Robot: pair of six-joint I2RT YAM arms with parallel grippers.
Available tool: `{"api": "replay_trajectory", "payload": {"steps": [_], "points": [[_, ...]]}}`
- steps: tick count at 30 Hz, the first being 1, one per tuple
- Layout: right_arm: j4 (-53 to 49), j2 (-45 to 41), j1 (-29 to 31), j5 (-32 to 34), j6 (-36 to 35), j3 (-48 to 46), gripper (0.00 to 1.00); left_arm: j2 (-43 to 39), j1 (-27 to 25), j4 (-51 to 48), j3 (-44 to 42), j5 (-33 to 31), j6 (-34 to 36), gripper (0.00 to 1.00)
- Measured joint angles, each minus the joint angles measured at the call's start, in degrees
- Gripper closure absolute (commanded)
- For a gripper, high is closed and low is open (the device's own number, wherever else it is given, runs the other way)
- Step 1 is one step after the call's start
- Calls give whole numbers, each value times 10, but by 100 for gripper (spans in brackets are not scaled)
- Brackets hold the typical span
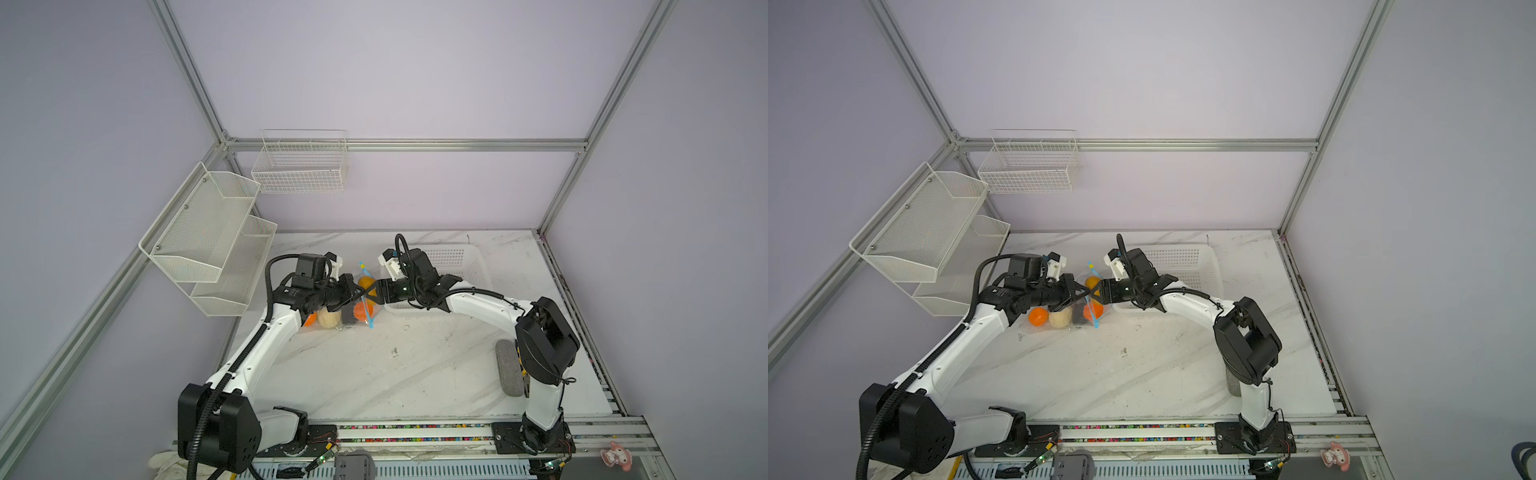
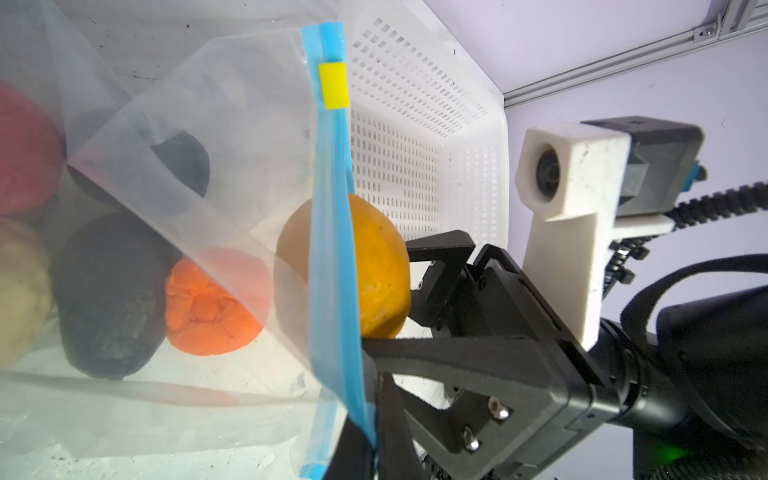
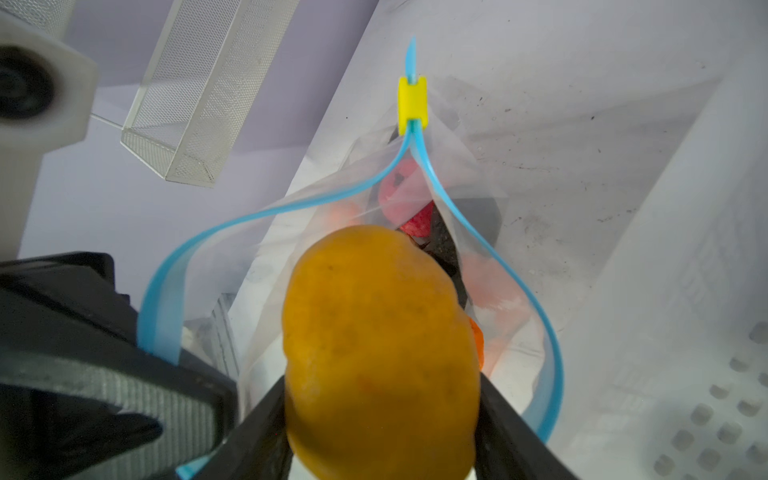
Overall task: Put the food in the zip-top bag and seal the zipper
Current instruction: 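Lower the lemon into the bag mouth with the right gripper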
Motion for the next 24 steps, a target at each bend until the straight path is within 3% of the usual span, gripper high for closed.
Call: {"api": "replay_trajectory", "payload": {"steps": [24], "points": [[-27, 0, 13, 4, -4, 9, 33, -13, 0, -3, 0, -2, -2, 100]]}}
